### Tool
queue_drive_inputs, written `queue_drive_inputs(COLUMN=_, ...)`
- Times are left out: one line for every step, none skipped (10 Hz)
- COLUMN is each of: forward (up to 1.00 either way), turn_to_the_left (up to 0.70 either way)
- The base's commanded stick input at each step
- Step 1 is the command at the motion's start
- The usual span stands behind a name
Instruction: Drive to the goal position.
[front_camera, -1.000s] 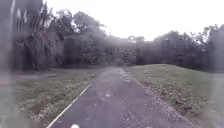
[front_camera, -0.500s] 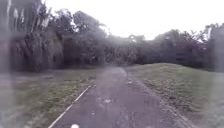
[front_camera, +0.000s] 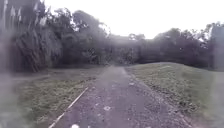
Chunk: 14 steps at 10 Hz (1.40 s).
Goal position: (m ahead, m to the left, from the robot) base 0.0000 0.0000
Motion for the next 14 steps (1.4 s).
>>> queue_drive_inputs(forward=0.50, turn_to_the_left=0.00)
queue_drive_inputs(forward=0.50, turn_to_the_left=0.00)
queue_drive_inputs(forward=0.50, turn_to_the_left=0.00)
queue_drive_inputs(forward=0.50, turn_to_the_left=0.00)
queue_drive_inputs(forward=0.50, turn_to_the_left=0.00)
queue_drive_inputs(forward=0.50, turn_to_the_left=0.00)
queue_drive_inputs(forward=0.50, turn_to_the_left=0.00)
queue_drive_inputs(forward=0.50, turn_to_the_left=0.00)
queue_drive_inputs(forward=0.50, turn_to_the_left=0.00)
queue_drive_inputs(forward=0.50, turn_to_the_left=0.00)
queue_drive_inputs(forward=0.50, turn_to_the_left=0.00)
queue_drive_inputs(forward=0.50, turn_to_the_left=0.00)
queue_drive_inputs(forward=0.50, turn_to_the_left=0.00)
queue_drive_inputs(forward=0.50, turn_to_the_left=0.00)
